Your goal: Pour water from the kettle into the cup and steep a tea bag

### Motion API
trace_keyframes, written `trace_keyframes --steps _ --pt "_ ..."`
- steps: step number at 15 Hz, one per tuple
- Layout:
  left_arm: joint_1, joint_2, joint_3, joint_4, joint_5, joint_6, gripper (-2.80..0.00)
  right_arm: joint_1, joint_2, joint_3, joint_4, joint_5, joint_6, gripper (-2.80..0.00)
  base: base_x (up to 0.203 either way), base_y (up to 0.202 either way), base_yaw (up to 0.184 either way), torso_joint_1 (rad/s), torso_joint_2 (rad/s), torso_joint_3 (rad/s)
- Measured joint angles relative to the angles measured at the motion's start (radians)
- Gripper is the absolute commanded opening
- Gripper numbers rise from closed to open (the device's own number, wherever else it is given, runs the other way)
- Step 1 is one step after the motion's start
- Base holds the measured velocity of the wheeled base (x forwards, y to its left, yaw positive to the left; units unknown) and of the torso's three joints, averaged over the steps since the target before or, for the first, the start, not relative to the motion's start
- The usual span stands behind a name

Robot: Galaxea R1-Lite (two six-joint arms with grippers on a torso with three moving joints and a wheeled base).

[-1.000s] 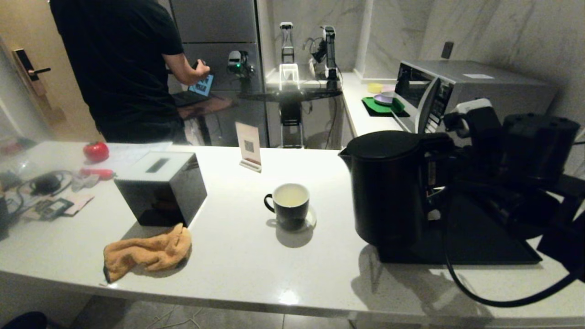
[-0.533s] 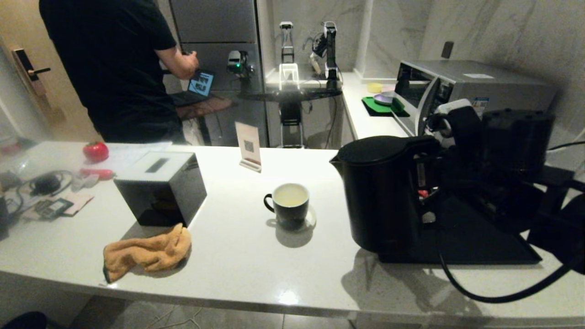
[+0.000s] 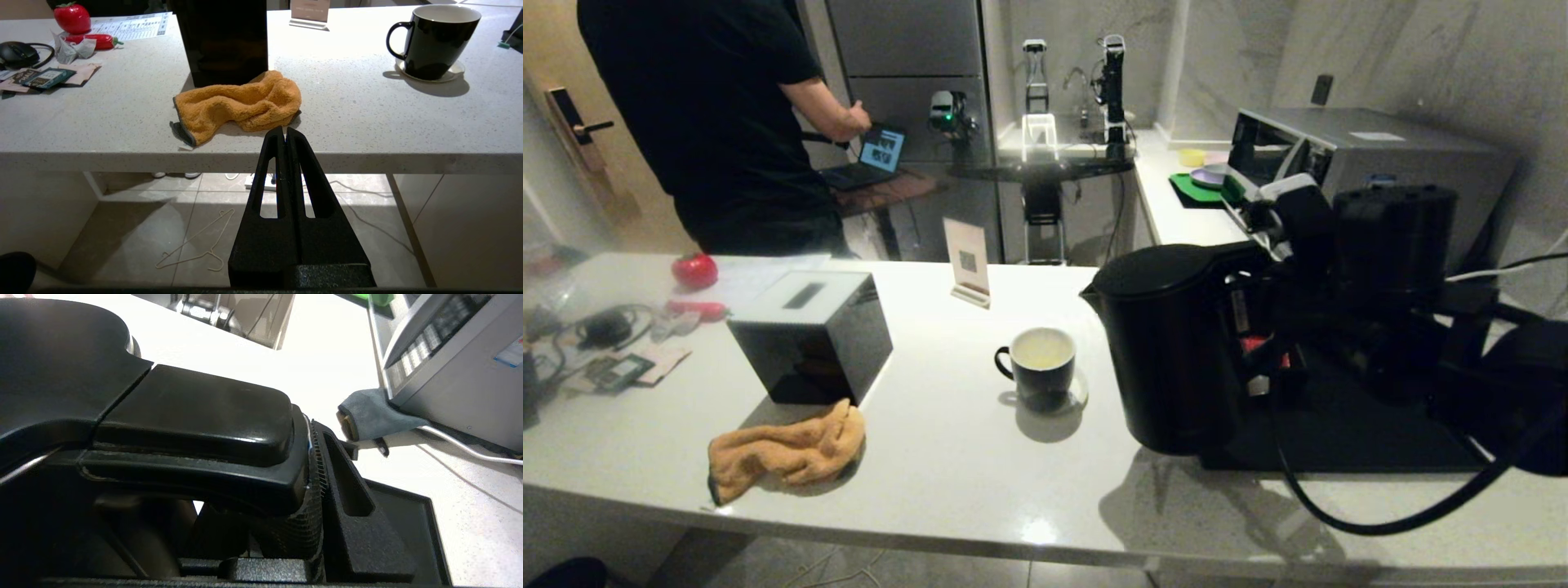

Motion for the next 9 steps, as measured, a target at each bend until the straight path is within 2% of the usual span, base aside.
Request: trace_keyframes --steps 3,9 --pt "0.000 0.000 0.000 0.000 0.000 0.000 -2.80 0.009 0.021 -0.043 0.035 -0.001 0.001 -2.80 0.000 0.000 0.000 0.000 0.00 0.000" --pt "0.000 0.000 0.000 0.000 0.000 0.000 -2.80 0.012 0.056 -0.163 0.200 -0.003 0.002 -2.80 0.000 0.000 0.000 0.000 0.00 0.000"
